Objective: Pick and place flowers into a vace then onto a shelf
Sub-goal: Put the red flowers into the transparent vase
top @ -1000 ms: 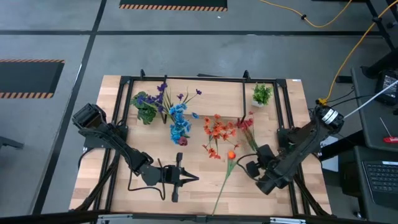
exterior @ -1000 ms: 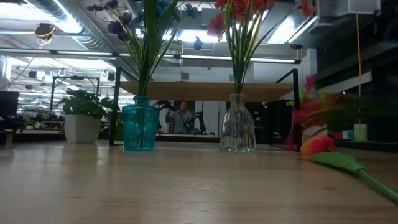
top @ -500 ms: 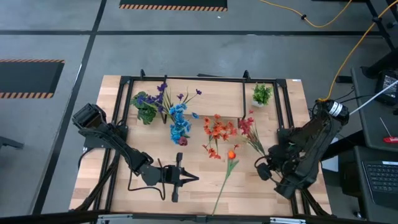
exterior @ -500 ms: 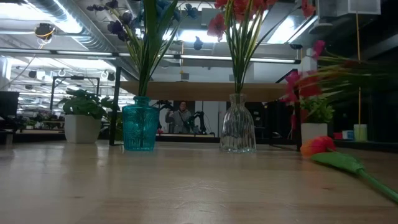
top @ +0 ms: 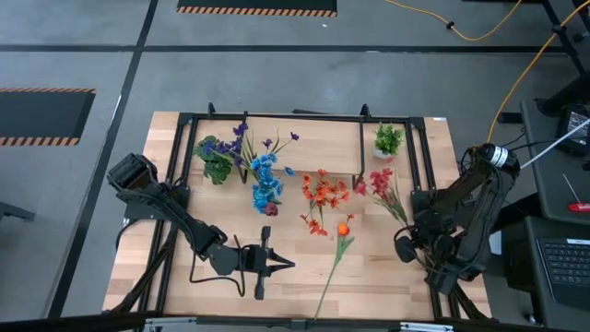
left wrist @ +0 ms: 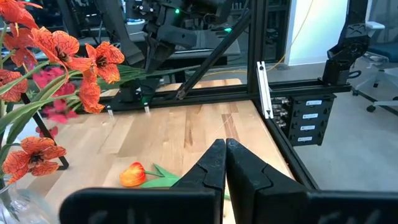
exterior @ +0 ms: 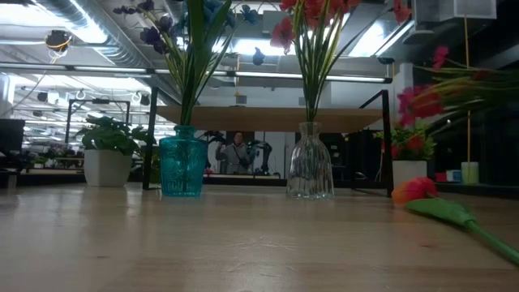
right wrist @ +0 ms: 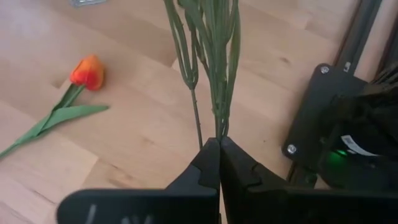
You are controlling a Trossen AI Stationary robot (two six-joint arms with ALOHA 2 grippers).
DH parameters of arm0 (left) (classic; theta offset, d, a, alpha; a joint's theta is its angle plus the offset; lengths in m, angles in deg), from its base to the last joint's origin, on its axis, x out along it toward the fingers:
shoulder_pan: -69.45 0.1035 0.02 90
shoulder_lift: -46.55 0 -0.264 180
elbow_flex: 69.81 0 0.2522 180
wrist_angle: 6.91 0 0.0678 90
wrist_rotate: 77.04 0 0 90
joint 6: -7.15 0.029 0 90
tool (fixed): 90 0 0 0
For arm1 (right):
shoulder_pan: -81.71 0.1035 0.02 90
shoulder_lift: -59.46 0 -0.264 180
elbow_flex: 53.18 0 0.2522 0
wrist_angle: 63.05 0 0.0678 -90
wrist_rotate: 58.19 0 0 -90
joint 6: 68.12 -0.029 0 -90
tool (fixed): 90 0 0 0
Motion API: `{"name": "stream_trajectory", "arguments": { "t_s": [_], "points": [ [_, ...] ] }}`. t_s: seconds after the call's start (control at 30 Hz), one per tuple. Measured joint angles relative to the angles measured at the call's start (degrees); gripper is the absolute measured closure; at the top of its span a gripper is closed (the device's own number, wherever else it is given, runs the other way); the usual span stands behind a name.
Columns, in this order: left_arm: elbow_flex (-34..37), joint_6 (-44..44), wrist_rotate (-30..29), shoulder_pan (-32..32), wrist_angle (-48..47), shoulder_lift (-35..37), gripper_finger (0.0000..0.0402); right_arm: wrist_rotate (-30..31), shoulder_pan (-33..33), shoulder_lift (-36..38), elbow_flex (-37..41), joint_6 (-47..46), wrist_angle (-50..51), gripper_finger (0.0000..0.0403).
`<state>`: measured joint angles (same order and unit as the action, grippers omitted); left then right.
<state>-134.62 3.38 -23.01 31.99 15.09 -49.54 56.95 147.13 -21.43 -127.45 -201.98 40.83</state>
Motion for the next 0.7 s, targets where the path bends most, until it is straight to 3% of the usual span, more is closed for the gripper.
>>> {"name": "stream_trajectory", "arguments": {
  "t_s": [0.33, 0.47, 0.6, 0.7],
  "points": [
    [-0.02, -0.13, 0.0, 0.0, 0.01, 0.0, 0.04, 6.82, 0.09, 0.1, 0.0, 3.79, -1.6, 0.0403],
    [-0.02, -0.13, -0.02, 0.0, 0.0, 0.0, 0.0397, 7.67, 0.24, 0.1, -0.02, 9.04, -7.92, 0.0403],
    [0.0, -0.15, -0.01, 0.0, 0.0, 0.0, 0.0398, 15.39, 1.67, 0.1, -0.05, 13.78, -14.87, 0.0403],
    [-0.01, -0.15, 0.0, 0.0, 0.01, 0.0, 0.04, 16.88, 2.8, 0.1, -0.07, 17.28, -18.8, 0.0403]
  ]
}}
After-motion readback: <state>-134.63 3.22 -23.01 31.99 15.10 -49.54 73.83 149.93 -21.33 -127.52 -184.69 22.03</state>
